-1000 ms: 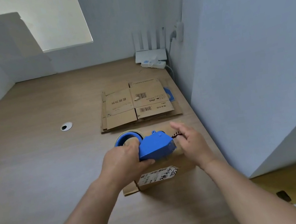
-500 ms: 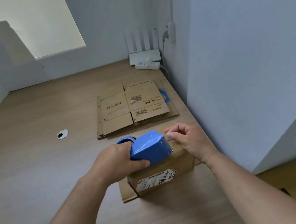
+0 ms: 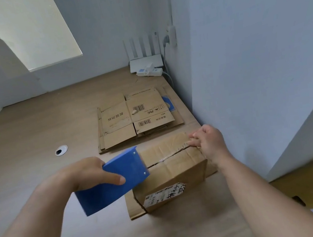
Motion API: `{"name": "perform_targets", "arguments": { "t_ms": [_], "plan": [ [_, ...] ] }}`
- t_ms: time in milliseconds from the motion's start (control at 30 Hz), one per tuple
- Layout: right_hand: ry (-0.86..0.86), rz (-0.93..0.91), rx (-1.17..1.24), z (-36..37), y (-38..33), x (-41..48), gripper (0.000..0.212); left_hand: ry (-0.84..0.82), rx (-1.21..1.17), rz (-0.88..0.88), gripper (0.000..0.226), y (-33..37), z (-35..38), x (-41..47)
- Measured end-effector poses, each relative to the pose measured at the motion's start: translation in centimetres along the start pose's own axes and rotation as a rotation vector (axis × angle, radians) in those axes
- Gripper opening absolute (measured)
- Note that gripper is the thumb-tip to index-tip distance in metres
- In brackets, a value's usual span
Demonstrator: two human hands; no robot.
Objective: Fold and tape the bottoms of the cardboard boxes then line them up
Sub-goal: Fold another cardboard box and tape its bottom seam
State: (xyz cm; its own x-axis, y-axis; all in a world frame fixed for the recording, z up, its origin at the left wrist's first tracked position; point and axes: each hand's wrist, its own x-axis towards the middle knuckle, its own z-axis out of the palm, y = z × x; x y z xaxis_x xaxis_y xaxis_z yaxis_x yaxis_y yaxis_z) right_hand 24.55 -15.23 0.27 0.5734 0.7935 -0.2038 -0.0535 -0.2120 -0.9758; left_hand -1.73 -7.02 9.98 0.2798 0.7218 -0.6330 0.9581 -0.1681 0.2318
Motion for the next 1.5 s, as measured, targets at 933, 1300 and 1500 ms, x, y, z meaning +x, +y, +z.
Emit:
{"name": "perform_targets", "arguments": {
  "t_ms": [933, 1300, 1500],
  "plan": [
    [-0.068, -0.020, -0.531, -1.8, 2.9, 0.8, 0.019, 0.036, 0.252, -0.075, 0.040, 2.5, 0.4, 1.2],
    [0.242, -0.067, -0.818, -1.6, 1.7, -0.4, 0.028, 0.054, 0.242, -0.073, 0.039, 3.2, 0.6, 0.5],
    [0.099, -0.074, -0.899, 0.5, 2.8, -1.3, 0.036, 0.044, 0.257, -0.057, 0.039, 3.3, 0.5, 0.4]
  ]
}}
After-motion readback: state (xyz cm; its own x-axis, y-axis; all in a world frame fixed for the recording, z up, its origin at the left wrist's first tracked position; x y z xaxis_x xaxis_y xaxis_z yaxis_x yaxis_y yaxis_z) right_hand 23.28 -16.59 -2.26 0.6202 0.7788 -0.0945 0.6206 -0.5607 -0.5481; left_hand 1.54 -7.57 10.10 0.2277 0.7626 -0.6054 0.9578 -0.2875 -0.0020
